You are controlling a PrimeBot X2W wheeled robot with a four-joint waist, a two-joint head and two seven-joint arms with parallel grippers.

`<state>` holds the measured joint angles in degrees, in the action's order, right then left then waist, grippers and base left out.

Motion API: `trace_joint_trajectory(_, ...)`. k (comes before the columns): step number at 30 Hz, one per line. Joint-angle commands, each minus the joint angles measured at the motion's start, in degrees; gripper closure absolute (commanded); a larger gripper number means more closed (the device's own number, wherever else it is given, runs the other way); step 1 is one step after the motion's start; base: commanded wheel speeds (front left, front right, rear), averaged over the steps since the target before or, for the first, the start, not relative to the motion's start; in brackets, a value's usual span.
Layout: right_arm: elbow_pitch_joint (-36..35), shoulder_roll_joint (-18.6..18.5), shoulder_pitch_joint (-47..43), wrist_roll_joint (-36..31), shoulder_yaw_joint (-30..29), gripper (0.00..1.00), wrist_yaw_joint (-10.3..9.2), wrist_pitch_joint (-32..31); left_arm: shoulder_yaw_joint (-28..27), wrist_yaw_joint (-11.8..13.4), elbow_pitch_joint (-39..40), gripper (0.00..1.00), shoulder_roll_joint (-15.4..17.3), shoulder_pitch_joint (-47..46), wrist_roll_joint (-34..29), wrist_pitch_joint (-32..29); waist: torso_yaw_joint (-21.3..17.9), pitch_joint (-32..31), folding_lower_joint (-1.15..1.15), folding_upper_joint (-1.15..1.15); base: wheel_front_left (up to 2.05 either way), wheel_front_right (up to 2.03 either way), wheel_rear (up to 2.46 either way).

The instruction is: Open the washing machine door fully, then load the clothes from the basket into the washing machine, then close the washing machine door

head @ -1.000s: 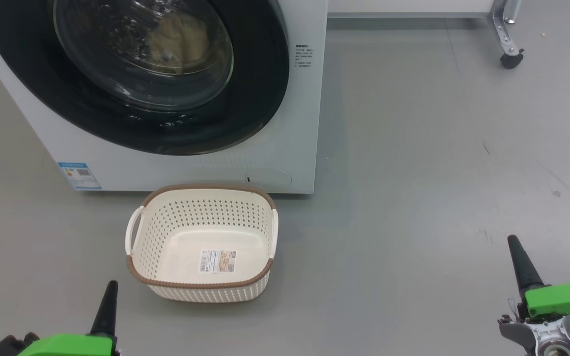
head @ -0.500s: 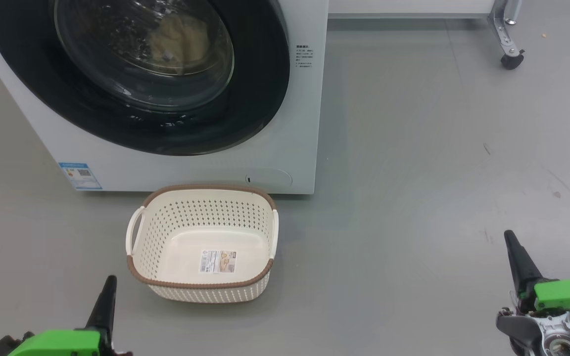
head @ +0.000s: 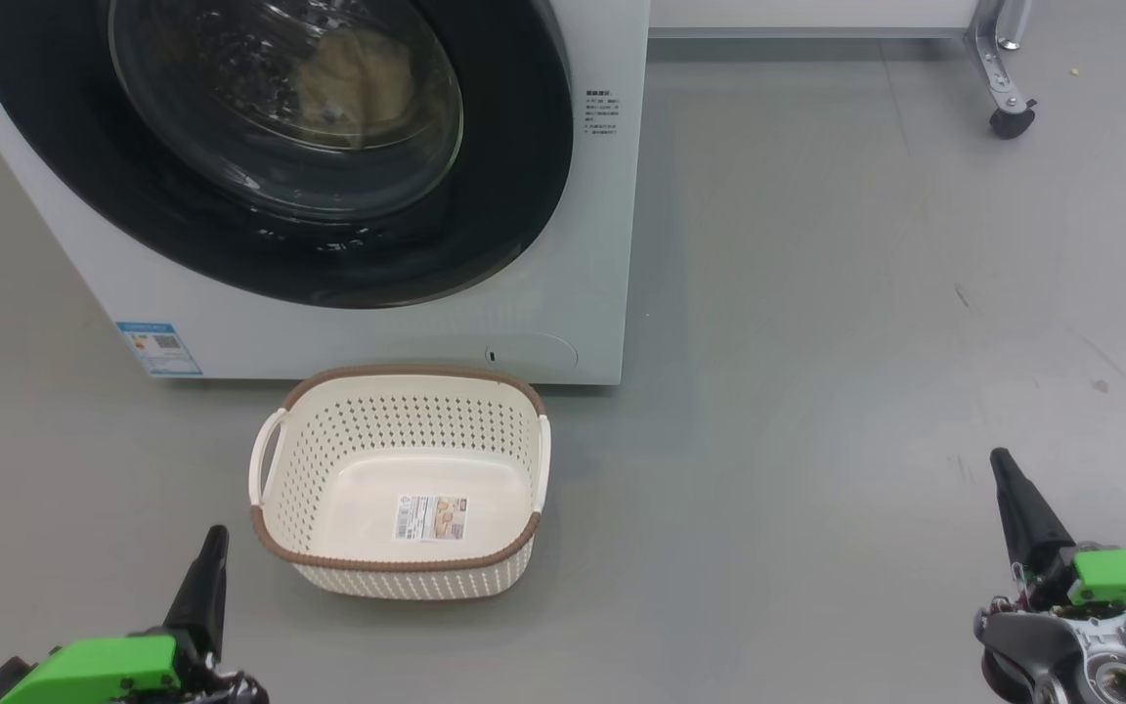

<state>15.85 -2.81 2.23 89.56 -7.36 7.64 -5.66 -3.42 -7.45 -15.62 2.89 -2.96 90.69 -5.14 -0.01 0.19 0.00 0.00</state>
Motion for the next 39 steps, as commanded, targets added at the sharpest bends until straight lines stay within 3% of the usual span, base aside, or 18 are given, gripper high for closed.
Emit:
trace_joint_trajectory(1, -1.8, -0.1, 3.9, 1.7, 0.8, 1.0, -0.15, -0.6, -2.2, 0.0, 1.6, 1.0, 0.6, -3.1, 1.3, -0.5, 0.0, 0.0, 0.0, 0.0, 0.0, 0.0, 0.0)
trace_joint_trajectory(39, -1.8, -0.1, 4.0, 2.6, 0.8, 1.0, -0.15, -0.8, -2.7, 0.0, 1.6, 1.0, 0.3, -3.2, 1.8, -1.0, 0.0, 0.0, 0.0, 0.0, 0.0, 0.0, 0.0)
